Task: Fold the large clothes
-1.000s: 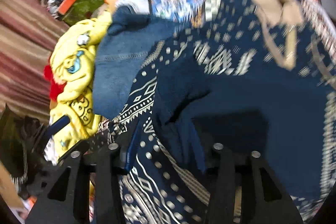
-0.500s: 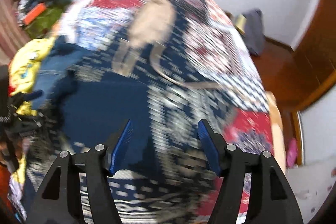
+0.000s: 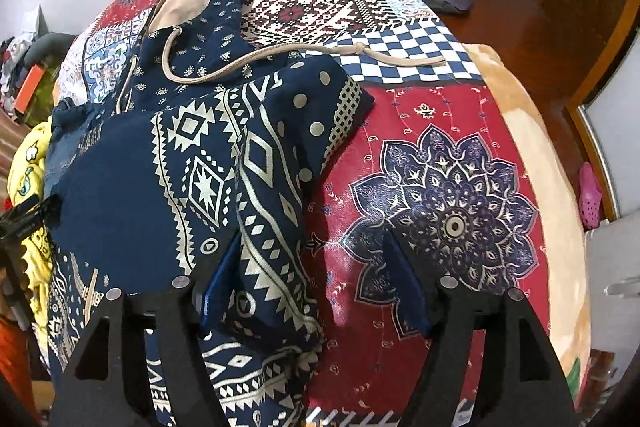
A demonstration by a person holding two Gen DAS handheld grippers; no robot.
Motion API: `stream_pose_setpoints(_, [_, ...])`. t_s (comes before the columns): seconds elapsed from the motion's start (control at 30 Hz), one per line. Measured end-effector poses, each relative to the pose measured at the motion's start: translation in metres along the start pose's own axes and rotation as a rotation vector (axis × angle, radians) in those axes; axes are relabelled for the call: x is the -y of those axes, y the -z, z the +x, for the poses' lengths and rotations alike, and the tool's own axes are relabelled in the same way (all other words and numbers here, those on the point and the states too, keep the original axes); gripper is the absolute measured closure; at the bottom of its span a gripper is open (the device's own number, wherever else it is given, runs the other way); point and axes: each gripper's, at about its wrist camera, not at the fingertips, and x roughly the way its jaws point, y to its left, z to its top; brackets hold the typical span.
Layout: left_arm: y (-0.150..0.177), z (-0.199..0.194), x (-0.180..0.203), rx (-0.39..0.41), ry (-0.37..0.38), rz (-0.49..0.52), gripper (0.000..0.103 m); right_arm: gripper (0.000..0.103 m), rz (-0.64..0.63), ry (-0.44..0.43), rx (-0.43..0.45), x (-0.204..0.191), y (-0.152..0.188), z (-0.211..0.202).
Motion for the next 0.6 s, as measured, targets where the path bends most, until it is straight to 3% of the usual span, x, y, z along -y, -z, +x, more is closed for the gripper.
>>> stream_pose_setpoints(0.2, [0.006,-0.029,-0.015,0.010,0.024,0.033,0.016,0.036,-0.066,0.048,0.054,-0.012,-0.008,-0.022])
stream_pose_setpoints(0.47, [-0.050,-0.091,0.015,0.179,0.151,0.076,0.016,0.036,-0.083,-0.013,0.202,-0.033,-0.053,-0.064])
stream_pose_setpoints(0.6, [-0.086,-0.100,0.036,0.220,0.240,0.070,0.016,0.036,-0.104,-0.046,0.244,-0.050,-0.079,-0.070])
